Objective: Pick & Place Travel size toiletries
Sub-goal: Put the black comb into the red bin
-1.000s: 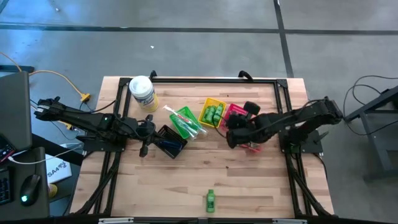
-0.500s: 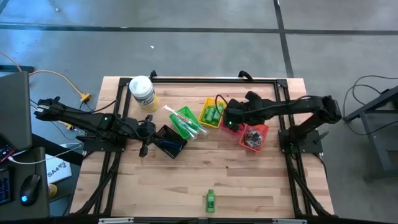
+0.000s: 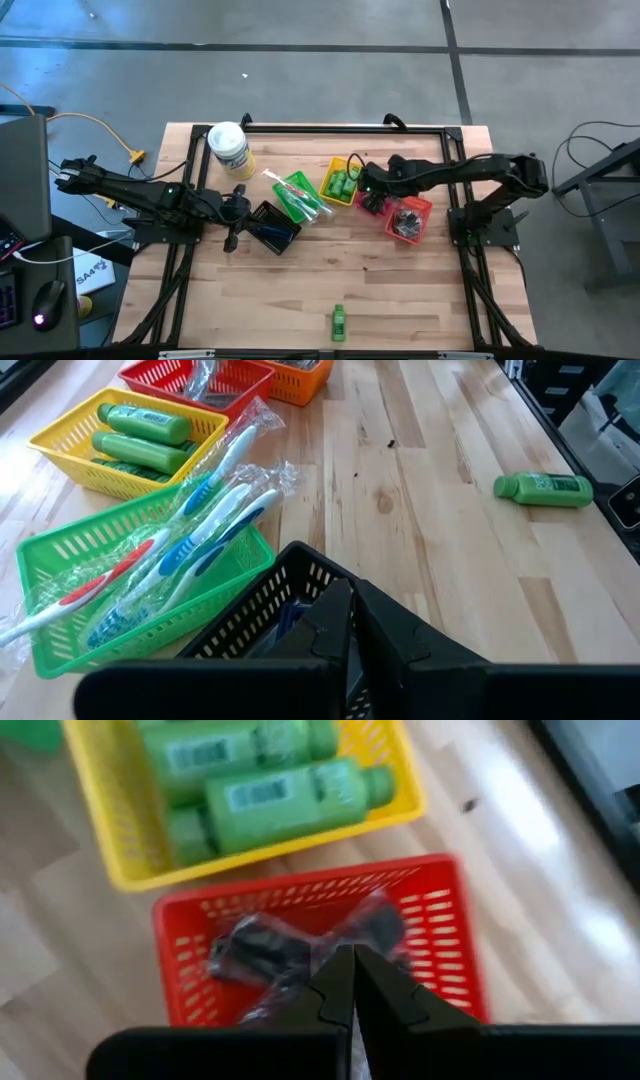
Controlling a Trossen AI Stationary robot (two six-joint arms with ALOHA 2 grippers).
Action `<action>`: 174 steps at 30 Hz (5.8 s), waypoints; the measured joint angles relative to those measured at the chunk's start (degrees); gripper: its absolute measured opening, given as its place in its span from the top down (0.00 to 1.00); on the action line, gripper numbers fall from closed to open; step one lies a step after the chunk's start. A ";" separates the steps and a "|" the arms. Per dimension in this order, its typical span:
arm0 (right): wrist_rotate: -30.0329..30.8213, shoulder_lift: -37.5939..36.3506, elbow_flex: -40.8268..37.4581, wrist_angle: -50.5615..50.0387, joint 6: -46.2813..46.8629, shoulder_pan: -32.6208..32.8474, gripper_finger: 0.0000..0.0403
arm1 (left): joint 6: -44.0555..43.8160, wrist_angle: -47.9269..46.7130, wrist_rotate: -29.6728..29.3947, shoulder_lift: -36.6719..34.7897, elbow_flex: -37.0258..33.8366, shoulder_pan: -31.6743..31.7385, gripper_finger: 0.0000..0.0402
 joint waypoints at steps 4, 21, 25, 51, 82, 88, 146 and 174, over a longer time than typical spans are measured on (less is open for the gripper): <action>-3.63 0.00 -3.32 3.67 1.12 0.19 0.99 | -0.02 0.35 0.00 0.00 0.00 0.00 0.96; -13.17 -0.94 -5.26 2.16 -5.59 0.31 0.96 | -0.02 0.41 -0.04 0.00 0.00 0.00 0.96; -18.80 -1.04 -5.19 2.37 -8.15 -0.33 0.80 | -0.02 0.41 -0.04 0.00 0.00 0.00 0.96; -21.08 3.14 -5.19 -3.76 -10.67 -6.67 0.41 | 0.61 0.41 -0.04 0.00 0.00 0.01 0.96; -18.21 6.64 2.06 -4.39 9.21 -9.42 0.70 | 0.44 0.35 -0.02 0.00 0.00 0.02 0.96; -20.47 7.27 2.06 -4.51 13.65 -9.30 0.70 | 0.42 0.29 -0.02 0.00 0.00 0.02 0.96; -19.95 12.59 2.15 -0.03 1.13 -6.32 0.99 | -0.04 -1.95 0.00 0.00 0.00 0.01 0.96; -19.22 5.90 2.92 -1.41 -1.74 -7.55 0.76 | -0.04 -1.32 0.00 0.00 -0.02 0.01 0.96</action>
